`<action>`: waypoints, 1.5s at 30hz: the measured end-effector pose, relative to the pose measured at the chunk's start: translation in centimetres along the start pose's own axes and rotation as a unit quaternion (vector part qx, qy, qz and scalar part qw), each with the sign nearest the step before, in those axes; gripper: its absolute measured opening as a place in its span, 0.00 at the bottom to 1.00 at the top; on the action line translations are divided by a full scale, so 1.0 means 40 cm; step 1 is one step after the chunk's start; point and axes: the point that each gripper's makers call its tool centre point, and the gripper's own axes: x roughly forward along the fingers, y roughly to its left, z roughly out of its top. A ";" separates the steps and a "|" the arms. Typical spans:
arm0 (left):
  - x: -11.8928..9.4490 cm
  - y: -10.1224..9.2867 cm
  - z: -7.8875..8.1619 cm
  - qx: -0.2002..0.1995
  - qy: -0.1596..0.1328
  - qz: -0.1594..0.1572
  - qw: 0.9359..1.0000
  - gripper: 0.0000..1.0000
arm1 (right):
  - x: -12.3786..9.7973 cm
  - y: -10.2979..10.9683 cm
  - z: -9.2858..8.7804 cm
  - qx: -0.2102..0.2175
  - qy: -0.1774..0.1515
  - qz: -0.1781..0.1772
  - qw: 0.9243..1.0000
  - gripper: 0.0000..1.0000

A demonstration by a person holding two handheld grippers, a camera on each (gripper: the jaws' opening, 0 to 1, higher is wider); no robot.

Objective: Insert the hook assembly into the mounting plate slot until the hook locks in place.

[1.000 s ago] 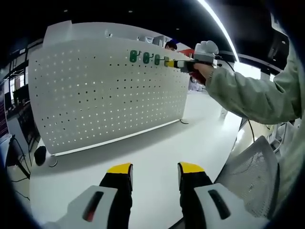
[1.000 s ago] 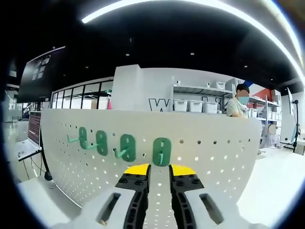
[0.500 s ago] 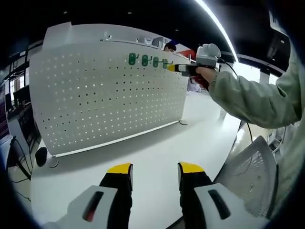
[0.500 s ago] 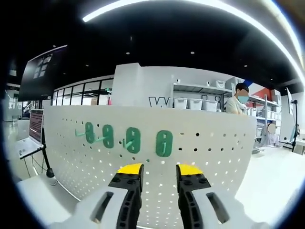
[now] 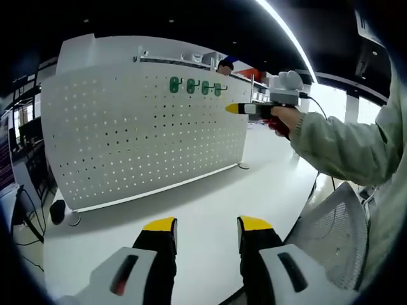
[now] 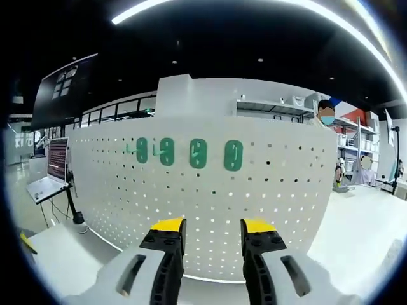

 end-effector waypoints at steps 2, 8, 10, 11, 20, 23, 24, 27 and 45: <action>-0.004 -0.002 0.001 0.001 -0.002 0.002 1.000 0.39 | -0.019 0.013 -0.013 0.002 0.003 0.006 1.000 0.34; -0.016 -0.013 0.007 0.005 -0.007 0.003 1.000 0.39 | -0.077 0.071 -0.059 0.006 0.021 0.032 0.999 0.35; -0.021 -0.017 0.008 0.006 -0.009 0.004 1.000 0.39 | -0.095 0.089 -0.075 0.006 0.028 0.042 0.999 0.35; -0.022 -0.018 0.008 0.006 -0.010 0.005 1.000 0.39 | -0.103 0.096 -0.080 0.006 0.031 0.045 0.998 0.35; -0.035 -0.033 0.002 0.009 -0.015 0.008 1.000 0.39 | -0.198 0.164 -0.143 0.010 0.057 0.081 0.995 0.36; -0.035 -0.041 -0.005 0.010 -0.014 0.008 1.000 0.39 | -0.230 0.177 -0.159 0.012 0.064 0.090 0.994 0.36; -0.035 -0.043 -0.006 0.010 -0.014 0.008 1.000 0.39 | -0.239 0.180 -0.161 0.011 0.066 0.092 0.994 0.37; -0.033 -0.053 -0.011 0.011 -0.014 0.008 1.000 0.39 | -0.266 0.177 -0.167 0.013 0.067 0.093 0.993 0.38; -0.023 -0.093 -0.012 0.036 -0.033 0.016 0.999 0.39 | -0.410 0.225 -0.164 0.007 0.038 0.122 0.992 0.47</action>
